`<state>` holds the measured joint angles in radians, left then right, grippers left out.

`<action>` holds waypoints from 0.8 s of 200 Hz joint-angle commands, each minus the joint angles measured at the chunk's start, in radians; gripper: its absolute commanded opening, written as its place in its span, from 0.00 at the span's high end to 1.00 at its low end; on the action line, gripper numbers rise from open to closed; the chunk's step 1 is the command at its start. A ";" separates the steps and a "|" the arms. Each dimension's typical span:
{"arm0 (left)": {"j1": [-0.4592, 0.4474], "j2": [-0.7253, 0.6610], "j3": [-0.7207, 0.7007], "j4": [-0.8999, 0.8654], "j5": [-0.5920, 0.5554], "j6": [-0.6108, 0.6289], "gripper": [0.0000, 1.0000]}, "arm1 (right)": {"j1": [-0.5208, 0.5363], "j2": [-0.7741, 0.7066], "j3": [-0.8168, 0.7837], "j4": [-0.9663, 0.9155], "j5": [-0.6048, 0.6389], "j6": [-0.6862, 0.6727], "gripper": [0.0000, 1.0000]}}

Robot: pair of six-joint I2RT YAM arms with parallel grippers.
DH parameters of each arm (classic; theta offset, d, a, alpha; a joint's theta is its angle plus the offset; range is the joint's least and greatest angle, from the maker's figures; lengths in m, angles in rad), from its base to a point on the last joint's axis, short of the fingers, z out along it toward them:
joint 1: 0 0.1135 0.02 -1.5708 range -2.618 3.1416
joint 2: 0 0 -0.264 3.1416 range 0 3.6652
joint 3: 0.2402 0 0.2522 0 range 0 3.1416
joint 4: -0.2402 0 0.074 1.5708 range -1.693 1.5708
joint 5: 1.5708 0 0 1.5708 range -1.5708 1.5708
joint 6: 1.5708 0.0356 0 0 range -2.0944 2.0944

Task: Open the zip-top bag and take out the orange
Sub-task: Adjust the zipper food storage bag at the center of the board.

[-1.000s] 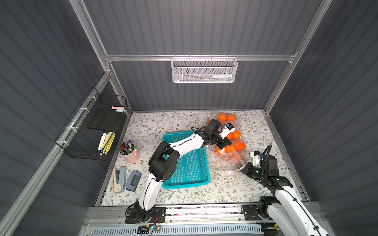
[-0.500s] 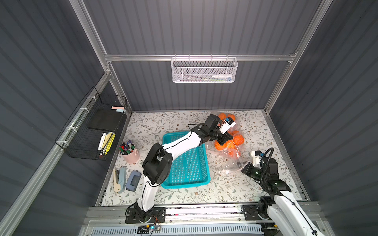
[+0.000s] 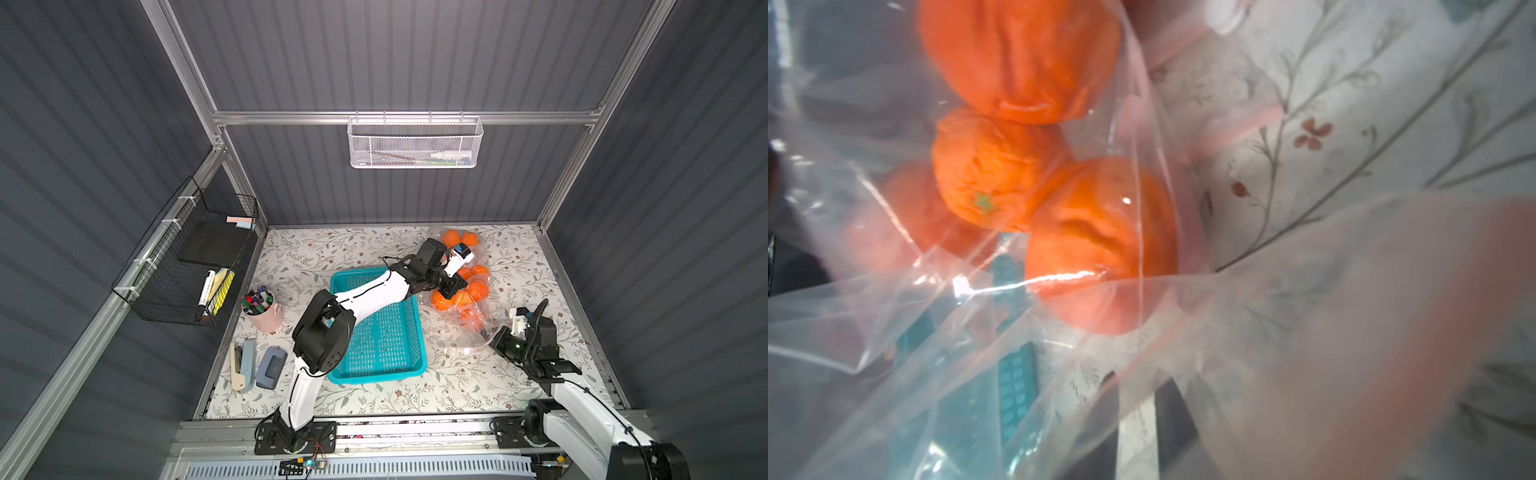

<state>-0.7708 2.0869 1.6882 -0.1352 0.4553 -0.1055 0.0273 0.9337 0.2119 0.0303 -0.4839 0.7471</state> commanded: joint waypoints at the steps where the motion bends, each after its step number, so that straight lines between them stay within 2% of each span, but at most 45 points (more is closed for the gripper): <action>1: -0.006 0.006 -0.005 0.029 -0.009 -0.017 1.00 | 0.006 0.100 0.041 -0.017 -0.023 0.013 0.82; 32: -0.006 -0.012 0.004 0.028 -0.031 -0.017 1.00 | 0.011 0.139 0.060 -0.114 -0.050 0.009 0.83; 75: -0.006 -0.043 -0.008 0.040 -0.036 -0.009 1.00 | 0.016 -0.045 0.063 -0.394 0.060 -0.014 0.83; 110: -0.006 -0.078 -0.034 0.051 -0.010 -0.001 1.00 | 0.017 -0.104 0.040 -0.412 0.065 0.000 0.82; 160: -0.006 -0.115 -0.039 0.048 0.031 0.017 1.00 | 0.039 0.002 0.063 -0.385 0.066 -0.014 0.81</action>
<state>-0.7715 2.0533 1.6596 -0.1196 0.4534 -0.1089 0.0547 0.8944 0.2623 -0.3187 -0.4385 0.7429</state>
